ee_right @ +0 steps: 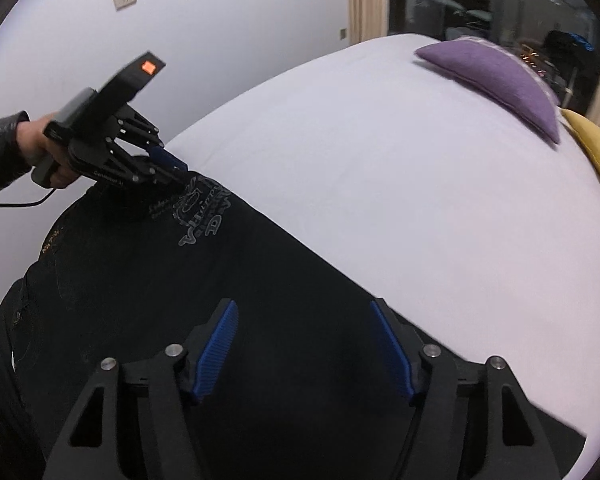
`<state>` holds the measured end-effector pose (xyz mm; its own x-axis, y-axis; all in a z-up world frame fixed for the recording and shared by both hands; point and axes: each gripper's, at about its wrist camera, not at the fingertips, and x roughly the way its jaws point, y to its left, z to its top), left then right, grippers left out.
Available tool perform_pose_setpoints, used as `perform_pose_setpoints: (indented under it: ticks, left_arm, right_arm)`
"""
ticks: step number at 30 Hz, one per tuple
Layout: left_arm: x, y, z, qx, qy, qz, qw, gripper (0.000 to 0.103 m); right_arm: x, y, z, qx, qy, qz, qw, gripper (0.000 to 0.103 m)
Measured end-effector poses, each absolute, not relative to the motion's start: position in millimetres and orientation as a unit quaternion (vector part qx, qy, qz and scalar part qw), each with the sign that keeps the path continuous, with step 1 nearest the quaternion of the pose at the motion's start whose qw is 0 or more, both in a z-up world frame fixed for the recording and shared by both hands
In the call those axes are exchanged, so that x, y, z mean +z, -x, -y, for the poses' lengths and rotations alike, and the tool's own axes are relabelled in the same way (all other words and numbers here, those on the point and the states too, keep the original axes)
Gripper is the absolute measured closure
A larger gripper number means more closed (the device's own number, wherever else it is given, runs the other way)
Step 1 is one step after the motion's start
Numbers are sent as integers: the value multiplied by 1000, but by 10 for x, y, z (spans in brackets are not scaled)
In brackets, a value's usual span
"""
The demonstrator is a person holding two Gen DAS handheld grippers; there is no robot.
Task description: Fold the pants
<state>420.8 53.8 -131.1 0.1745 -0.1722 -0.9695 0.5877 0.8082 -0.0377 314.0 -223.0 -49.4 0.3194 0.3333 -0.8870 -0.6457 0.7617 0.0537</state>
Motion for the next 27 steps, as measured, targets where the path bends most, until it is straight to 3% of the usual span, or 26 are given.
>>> perform_pose_setpoints:
  ticks: [2, 8, 16, 20, 27]
  left_arm:
    - [-1261, -4181, -513, -253, -184, -576, 756, 95]
    - [-1068, -3904, -615, -247, -182, -513, 802, 95]
    - [-938, -3776, -702, -253, -177, -469, 828, 95]
    - [-999, -3549, -722, -256, -176, -464, 830, 95]
    - [-859, -3367, -657, -249, -147, -455, 842, 96]
  right_arm:
    - [-523, -3224, 2129, 312, 167, -503, 788, 37]
    - [-633, -3415, 1855, 328, 198, -522, 763, 47]
    - [-850, -3630, 1692, 318, 202, -552, 744, 49]
    - [-850, -3589, 1611, 328, 201, -560, 734, 90]
    - [-555, -3233, 1505, 305, 192, -531, 767, 98]
